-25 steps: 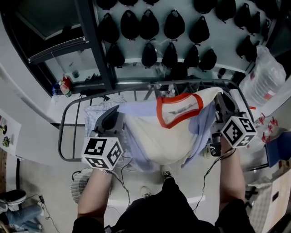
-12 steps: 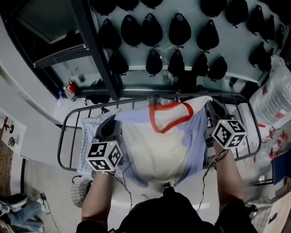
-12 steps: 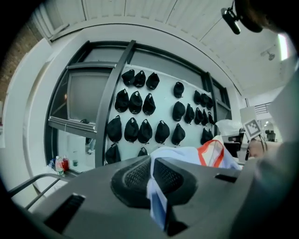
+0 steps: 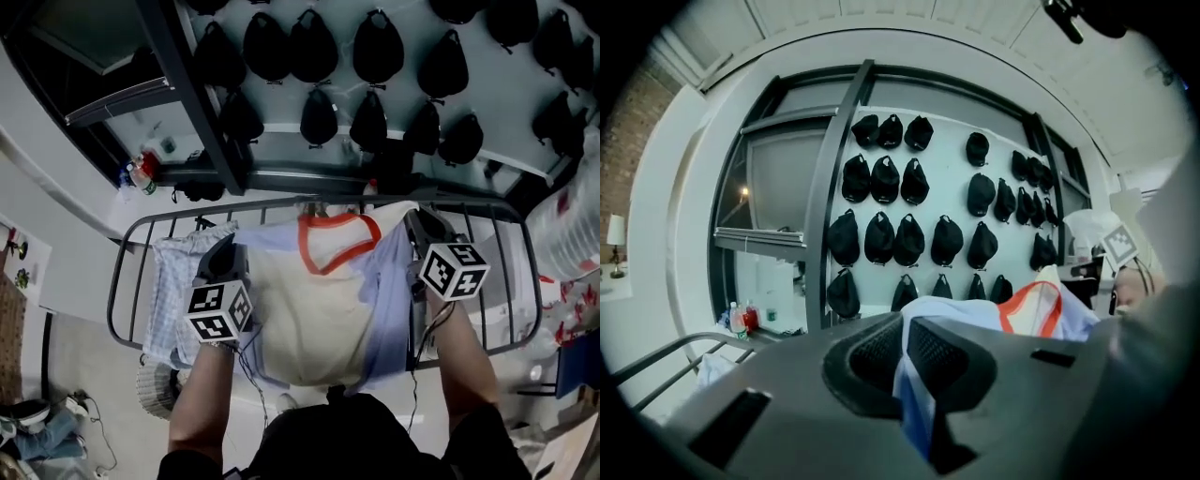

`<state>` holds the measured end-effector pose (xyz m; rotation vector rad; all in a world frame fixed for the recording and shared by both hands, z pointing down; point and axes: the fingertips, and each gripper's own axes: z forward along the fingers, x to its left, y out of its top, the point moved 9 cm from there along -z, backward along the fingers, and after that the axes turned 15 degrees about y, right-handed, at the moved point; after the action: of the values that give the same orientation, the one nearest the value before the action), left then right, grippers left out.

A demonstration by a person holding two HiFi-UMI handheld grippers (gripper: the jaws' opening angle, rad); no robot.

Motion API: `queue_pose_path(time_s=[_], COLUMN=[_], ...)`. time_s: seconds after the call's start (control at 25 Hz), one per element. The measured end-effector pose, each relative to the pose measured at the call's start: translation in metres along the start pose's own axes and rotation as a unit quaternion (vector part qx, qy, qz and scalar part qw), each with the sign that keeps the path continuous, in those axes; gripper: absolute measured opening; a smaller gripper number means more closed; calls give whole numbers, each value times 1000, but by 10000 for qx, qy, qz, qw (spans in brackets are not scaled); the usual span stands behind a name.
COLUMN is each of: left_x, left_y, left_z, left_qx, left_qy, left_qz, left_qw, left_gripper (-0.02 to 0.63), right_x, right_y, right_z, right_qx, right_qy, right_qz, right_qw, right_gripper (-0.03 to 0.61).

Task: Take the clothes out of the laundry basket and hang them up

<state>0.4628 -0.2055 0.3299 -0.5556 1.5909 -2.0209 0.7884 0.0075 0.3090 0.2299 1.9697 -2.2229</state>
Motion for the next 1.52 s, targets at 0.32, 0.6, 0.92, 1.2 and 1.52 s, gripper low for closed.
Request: queue_pose_path(time_s=[0.32,0.6,0.92,1.2,1.52], left_x=[-7,-5,-2,-1,4], left_y=[-34,-63,-83,-92,-90], left_z=[36,53,66,65,58], left_qx=[510,899,1231,1333,1267], left_qy=[170,324,251,191,200], left_qz=[243,258,259,275,303], left_qw=[9983,9951,9917,9905,9913], left_gripper=[12,14,14,25,123], right_x=[-22,-29,-38,-40,-36], right_y=[-41,-70,-94,-104,-104], right_z=[42,64,76,76,73], right_qx=[664,1187,1757,1934,2134], right_qy=[297,436,382,382,276], right_qz=[119,184,82,127,14], right_qw=[9973,9918,9837,9803,9766], right_gripper=[9,11,14,61,155])
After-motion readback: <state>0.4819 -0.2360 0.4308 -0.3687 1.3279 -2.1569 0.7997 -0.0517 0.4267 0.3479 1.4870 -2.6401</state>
